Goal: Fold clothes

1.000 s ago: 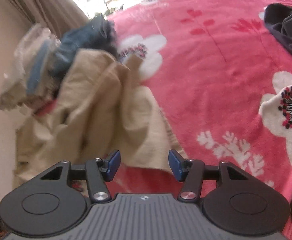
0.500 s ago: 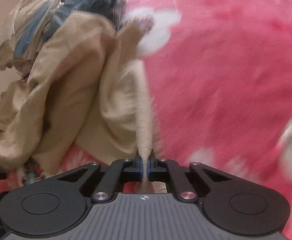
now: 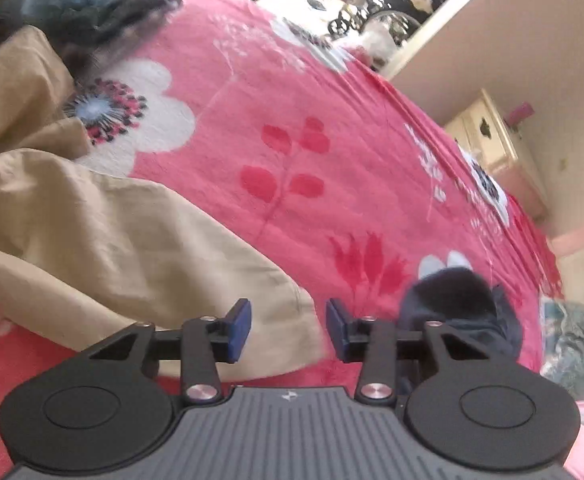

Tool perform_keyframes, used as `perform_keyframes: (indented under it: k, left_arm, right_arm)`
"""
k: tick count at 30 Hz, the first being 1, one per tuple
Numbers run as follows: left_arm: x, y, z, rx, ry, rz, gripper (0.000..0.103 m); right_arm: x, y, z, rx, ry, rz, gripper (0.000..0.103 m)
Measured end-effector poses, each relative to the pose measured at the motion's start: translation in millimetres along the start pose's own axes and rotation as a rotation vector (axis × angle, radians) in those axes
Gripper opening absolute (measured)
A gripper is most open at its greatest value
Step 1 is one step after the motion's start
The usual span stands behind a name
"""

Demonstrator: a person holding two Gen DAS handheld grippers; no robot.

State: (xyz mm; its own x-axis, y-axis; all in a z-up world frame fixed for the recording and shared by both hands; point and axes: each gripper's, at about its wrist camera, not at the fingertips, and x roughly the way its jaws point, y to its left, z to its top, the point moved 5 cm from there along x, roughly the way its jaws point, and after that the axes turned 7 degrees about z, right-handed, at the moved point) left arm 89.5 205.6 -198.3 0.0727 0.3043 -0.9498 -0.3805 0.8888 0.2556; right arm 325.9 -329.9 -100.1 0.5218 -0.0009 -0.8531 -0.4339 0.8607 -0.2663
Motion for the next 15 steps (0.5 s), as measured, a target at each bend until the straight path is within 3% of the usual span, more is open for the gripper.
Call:
perform_keyframes:
  k: [2, 6, 9, 11, 14, 15]
  left_arm:
    - [-6.9, 7.3, -5.0, -0.013, 0.0, 0.011, 0.062]
    - [-18.0, 21.5, -12.2, -0.068, -0.002, -0.016, 0.063]
    - [-18.8, 33.0, -19.8, -0.127, -0.008, -0.084, 0.063]
    - [-12.0, 40.5, -25.6, -0.167, -0.007, -0.142, 0.064]
    - [-2.0, 49.0, -34.8, -0.199, -0.017, -0.22, 0.064]
    - [1.1, 50.4, -37.7, -0.197, -0.022, -0.24, 0.064]
  right_arm:
    - [-23.7, 0.6, 3.3, 0.092, -0.092, 0.102, 0.049]
    - [-51.9, 30.9, 15.6, 0.312, -0.222, 0.6, 0.057]
    - [-30.9, 78.5, 25.4, 0.39, -0.151, 0.87, 0.064]
    - [-3.2, 120.0, 25.4, 0.446, -0.035, 1.004, 0.064]
    - [31.6, 177.6, 4.5, 0.534, 0.185, 1.107, 0.065]
    - [37.3, 192.2, -5.4, 0.563, 0.214, 1.116, 0.065]
